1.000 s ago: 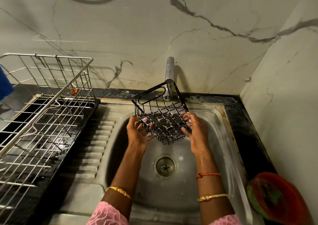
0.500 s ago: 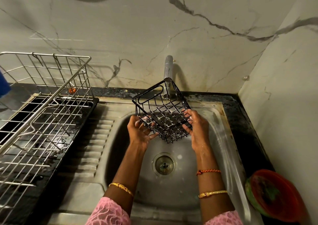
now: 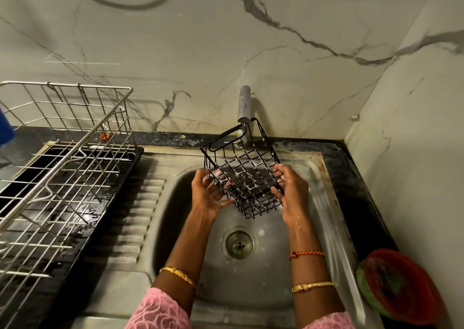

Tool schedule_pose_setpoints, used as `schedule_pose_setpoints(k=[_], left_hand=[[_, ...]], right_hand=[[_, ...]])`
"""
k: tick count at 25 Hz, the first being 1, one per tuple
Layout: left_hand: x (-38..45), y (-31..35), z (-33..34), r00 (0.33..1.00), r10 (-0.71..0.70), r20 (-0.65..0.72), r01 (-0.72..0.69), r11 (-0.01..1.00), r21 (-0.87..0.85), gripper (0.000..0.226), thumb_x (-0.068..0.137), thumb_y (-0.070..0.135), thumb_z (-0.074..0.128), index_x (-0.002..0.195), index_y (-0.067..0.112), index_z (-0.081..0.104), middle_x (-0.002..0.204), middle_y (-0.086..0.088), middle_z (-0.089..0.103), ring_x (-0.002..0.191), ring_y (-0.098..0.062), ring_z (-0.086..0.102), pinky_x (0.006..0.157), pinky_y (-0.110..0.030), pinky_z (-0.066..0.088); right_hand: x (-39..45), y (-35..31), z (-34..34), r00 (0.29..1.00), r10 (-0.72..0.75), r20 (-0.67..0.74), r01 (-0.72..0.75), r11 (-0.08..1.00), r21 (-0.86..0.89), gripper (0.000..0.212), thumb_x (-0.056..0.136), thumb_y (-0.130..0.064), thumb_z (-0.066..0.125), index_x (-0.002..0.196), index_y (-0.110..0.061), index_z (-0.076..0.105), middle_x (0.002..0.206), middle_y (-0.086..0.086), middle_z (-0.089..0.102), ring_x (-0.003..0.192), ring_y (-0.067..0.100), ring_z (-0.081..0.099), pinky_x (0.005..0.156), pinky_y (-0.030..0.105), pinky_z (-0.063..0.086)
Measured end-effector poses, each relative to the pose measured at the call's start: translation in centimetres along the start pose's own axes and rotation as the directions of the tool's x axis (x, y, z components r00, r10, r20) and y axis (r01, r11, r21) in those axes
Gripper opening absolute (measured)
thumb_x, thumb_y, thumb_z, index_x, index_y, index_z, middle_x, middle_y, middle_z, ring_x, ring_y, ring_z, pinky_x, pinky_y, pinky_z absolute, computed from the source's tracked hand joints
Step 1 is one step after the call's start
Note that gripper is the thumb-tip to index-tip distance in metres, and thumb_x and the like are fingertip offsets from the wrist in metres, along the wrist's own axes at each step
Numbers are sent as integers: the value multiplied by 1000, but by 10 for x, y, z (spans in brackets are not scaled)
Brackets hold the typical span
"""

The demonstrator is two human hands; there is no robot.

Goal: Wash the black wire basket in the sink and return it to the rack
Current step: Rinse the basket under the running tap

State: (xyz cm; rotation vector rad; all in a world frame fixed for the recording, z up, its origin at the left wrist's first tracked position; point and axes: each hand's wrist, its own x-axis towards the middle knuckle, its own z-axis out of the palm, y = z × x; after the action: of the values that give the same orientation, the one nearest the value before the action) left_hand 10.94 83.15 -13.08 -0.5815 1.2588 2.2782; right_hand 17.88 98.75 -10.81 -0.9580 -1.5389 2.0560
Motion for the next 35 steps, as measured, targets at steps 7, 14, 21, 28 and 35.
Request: schedule_pose_setpoints(k=[7, 14, 21, 28, 35], left_hand=[[-1, 7, 14, 999, -29, 38, 24, 990, 137, 29, 86, 42, 50, 99, 19, 63, 97, -4, 69, 103, -26, 59, 99, -57, 37], [-1, 10, 24, 1000, -15, 13, 12, 978, 207, 41, 80, 39, 58, 110, 12, 66, 92, -3, 72, 95, -23, 62, 98, -59, 37], [-21, 19, 32, 994, -96, -50, 105, 962, 251, 39, 76, 40, 61, 103, 12, 64, 100, -6, 61, 93, -22, 54, 83, -48, 42], [-34, 28, 31, 991, -121, -58, 131, 964, 232, 34, 80, 43, 57, 99, 15, 62, 85, -4, 57, 79, -18, 51, 93, -50, 38], [-38, 31, 30, 983, -181, 39, 174, 976, 129, 29, 76, 38, 59, 95, 16, 63, 90, -6, 55, 83, -21, 48, 92, -48, 42]], right_hand=[[9, 10, -10, 998, 43, -52, -41, 998, 41, 24, 82, -31, 63, 99, -15, 69, 104, 9, 65, 95, 17, 58, 65, 27, 47], [12, 18, -13, 995, 86, -57, -84, 996, 35, 22, 80, -39, 62, 97, -25, 67, 119, 6, 59, 110, 22, 54, 64, 27, 47], [15, 5, 11, 965, 246, 92, -232, 963, -137, 59, 72, -72, 54, 114, -31, 56, 118, -1, 47, 112, 22, 44, 91, 44, 43], [23, -4, 53, 927, 330, 177, -269, 916, -299, 89, 70, -69, 60, 139, -18, 36, 148, 12, 32, 132, 32, 33, 102, 52, 33], [42, -25, 68, 912, 302, 277, -165, 889, -426, 73, 80, -57, 59, 138, -19, 37, 149, 12, 31, 133, 32, 32, 104, 51, 33]])
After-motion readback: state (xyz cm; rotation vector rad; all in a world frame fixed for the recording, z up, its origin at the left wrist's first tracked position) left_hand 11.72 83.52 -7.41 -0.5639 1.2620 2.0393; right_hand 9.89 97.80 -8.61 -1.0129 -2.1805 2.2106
